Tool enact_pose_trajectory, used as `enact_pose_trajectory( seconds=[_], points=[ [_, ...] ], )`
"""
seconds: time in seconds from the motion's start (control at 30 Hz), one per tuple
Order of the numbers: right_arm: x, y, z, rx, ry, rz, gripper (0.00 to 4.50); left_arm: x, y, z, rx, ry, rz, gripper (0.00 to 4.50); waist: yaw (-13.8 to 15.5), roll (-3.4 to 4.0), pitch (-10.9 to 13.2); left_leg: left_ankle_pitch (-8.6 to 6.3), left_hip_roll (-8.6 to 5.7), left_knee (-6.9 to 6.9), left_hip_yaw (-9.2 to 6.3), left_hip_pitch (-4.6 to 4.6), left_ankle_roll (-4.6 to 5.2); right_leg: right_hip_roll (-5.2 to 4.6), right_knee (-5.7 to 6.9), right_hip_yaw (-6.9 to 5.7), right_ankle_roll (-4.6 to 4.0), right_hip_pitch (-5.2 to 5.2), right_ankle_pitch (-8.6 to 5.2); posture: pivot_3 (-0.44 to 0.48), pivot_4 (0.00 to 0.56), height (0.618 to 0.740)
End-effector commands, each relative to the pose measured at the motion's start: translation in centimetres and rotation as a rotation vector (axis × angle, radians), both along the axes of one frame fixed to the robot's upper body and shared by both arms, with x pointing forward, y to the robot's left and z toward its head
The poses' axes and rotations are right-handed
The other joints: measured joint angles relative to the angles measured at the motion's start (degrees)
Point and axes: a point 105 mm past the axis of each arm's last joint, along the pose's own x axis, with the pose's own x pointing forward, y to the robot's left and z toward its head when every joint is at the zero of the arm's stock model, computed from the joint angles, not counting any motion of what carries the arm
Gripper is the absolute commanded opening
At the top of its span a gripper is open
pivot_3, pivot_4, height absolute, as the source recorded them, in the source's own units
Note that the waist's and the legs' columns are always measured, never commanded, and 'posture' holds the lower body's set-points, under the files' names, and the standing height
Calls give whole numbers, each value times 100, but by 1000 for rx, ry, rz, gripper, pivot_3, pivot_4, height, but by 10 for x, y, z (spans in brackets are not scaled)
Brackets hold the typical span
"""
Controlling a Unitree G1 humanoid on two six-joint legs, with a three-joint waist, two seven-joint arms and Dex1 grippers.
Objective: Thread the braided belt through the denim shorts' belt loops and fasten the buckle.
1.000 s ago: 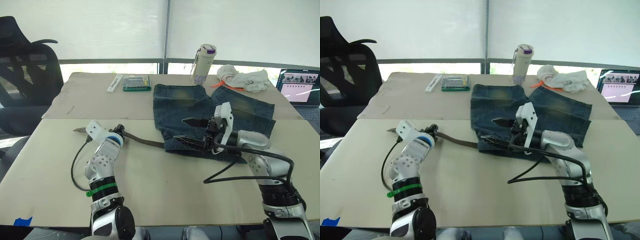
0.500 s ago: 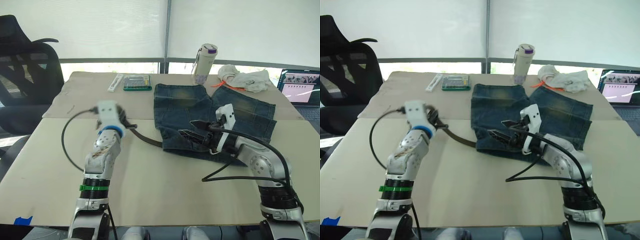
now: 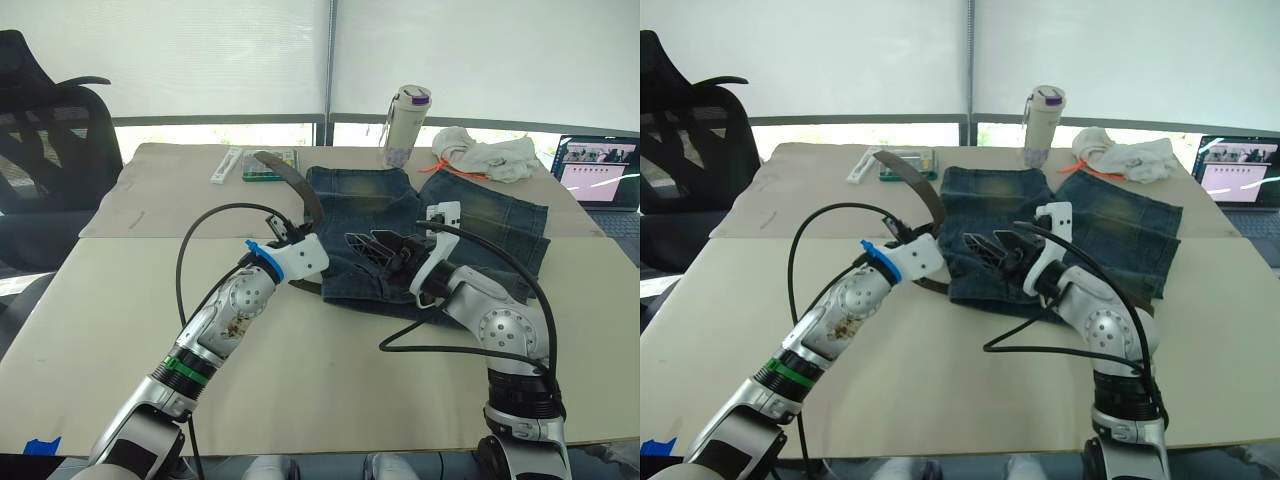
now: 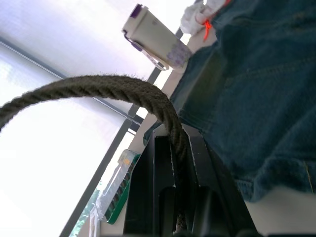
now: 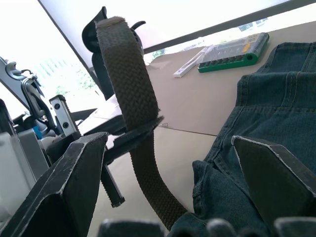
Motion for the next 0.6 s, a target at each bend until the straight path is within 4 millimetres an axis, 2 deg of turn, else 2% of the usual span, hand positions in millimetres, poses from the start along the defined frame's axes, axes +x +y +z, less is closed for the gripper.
enact_pose_trajectory(
  seconds=[0.03,0.2,0.47,0.6],
  points=[
    [-4,5,18,21,-67,7,4500,-3,-9,14,100,-109,-47,11,3,0,0,0,0,0,0,0,0,0,0,0,0,0,0,0,150,737],
    [-6,8,23,41,-77,19,4500,0,-6,16,184,-170,-16,11,-10,0,0,0,2,0,1,0,2,2,0,-1,1,0,-1,0,150,737],
    [-6,9,27,82,-79,-2,4500,2,-4,16,186,-179,2,11,-11,0,0,0,3,0,1,0,2,2,2,-1,2,0,-1,0,150,737],
    [-3,2,36,173,-77,-28,4500,0,-4,14,183,-178,2,11,-12,0,0,0,4,0,1,0,2,2,3,-1,2,0,-1,0,150,737]
  ],
)
